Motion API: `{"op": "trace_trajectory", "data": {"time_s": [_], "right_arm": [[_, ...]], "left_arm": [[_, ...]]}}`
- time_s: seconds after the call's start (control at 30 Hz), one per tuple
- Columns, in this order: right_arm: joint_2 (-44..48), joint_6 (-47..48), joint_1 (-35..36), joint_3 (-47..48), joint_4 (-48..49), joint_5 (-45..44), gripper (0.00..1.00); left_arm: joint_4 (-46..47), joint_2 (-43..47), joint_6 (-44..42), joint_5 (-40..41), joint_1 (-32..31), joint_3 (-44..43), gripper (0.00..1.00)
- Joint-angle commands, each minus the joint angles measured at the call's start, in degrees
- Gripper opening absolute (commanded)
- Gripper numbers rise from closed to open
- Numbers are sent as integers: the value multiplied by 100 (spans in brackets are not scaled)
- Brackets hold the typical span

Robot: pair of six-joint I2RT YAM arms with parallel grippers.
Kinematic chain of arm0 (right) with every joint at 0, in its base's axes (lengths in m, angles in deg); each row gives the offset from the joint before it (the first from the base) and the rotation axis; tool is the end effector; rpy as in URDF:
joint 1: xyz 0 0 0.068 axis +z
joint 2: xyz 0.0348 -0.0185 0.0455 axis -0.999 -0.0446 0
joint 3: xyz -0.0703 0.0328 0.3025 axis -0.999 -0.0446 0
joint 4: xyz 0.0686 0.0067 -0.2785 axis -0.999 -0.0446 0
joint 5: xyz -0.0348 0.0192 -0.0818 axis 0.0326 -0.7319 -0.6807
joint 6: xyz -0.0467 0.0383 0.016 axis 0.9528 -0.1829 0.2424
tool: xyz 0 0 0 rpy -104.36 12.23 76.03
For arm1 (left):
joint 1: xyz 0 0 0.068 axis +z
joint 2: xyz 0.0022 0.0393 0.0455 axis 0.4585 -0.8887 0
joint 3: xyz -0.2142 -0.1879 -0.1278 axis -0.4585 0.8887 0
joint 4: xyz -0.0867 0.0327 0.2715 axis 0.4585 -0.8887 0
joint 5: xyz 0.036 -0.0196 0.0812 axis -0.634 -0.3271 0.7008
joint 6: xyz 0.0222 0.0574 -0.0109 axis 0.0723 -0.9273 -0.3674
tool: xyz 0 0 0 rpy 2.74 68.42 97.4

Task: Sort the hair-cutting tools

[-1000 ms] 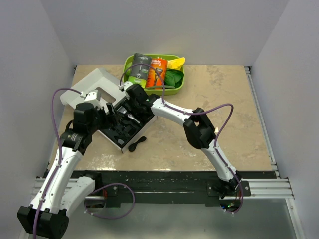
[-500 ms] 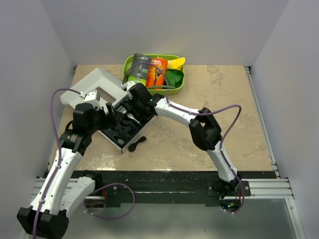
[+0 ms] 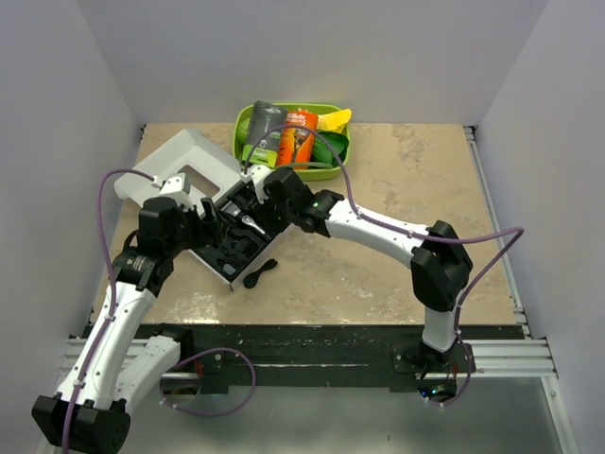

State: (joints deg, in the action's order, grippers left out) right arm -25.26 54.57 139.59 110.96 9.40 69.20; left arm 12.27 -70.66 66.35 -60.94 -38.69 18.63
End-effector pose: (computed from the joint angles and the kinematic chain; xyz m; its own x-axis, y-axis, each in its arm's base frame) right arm 0.3017 0.3864 0.3034 -0.4109 -0.4548 -0.7902 -0.7589 0.6508 0.0200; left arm 0.1783 -0.0375 0.3339 -0.5599 -0.3044 -0.7706 -0.0036 0.9310 -0.3651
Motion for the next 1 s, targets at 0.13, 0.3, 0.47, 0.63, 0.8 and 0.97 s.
{"op": "trace_trajectory", "data": {"time_s": [0.13, 0.3, 0.47, 0.63, 0.8, 0.97], "right_arm": [[522, -259, 919, -1013, -140, -124, 45], [574, -637, 1079, -1523, 588, -353, 51], [504, -611, 1079, -1884, 1090, -617, 54], [241, -356, 1079, -1972, 1407, -802, 55], [12, -409, 1079, -1955, 1548, -977, 54], [-287, -602, 1070, -1876, 1609, -1223, 54]], "left_arm": [[-100, 120, -184, -140, -20, -116, 85], [-179, 198, -201, -220, -20, -142, 86], [-293, 330, -237, -237, -20, -151, 86], [-249, 383, -210, -299, -20, -99, 86], [-223, 375, -201, -308, -20, -90, 86], [-214, 357, -201, -308, -20, -55, 86]]}}
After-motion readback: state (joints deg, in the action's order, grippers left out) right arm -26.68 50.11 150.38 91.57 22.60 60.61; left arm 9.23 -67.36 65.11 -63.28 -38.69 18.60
